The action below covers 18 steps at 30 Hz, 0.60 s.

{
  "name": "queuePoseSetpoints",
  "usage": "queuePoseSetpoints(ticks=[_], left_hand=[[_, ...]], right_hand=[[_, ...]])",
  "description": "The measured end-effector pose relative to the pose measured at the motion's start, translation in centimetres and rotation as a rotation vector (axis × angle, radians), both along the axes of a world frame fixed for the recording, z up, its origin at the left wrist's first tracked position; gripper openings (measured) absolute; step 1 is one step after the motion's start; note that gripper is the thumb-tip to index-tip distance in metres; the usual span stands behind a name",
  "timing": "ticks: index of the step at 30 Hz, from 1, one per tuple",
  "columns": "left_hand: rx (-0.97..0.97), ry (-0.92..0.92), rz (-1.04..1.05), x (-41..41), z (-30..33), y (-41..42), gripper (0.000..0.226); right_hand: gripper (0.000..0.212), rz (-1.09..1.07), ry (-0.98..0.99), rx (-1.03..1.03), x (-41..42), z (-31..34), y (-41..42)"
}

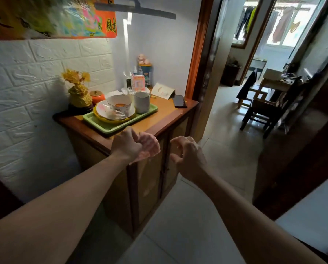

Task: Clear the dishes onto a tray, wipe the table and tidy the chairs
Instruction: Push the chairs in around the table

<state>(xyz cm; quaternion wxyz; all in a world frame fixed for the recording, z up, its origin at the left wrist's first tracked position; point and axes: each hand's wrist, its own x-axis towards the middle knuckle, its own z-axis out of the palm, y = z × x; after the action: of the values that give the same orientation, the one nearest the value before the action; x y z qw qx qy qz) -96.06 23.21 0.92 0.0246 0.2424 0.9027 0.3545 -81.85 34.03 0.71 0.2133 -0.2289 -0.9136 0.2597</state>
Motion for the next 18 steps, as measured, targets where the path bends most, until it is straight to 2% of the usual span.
queuePoseSetpoints(ticks=[9, 11, 14, 16, 18], left_hand=[[0.089, 0.068, 0.147, -11.8, -3.3, 1.0, 0.03], [-0.008, 0.027, 0.107, -13.3, -4.6, 1.4, 0.036], [-0.342, -0.104, -0.051, -14.2, -6.6, 1.7, 0.052], [-0.391, -0.126, -0.081, -14.3, -7.5, 1.6, 0.064], [-0.355, -0.118, -0.048, -13.6, -7.8, 1.5, 0.075]], right_hand=[[0.047, 0.034, -0.055, -0.109, -10.6, -2.2, 0.7], [0.049, 0.044, -0.059, -0.13, -12.0, -2.7, 0.7], [0.057, 0.062, -0.088, -0.154, -13.0, -3.5, 0.6], [0.063, 0.054, -0.112, -0.163, -13.0, -4.0, 0.4], [0.065, 0.035, -0.135, -0.159, -12.6, -4.2, 0.3]])
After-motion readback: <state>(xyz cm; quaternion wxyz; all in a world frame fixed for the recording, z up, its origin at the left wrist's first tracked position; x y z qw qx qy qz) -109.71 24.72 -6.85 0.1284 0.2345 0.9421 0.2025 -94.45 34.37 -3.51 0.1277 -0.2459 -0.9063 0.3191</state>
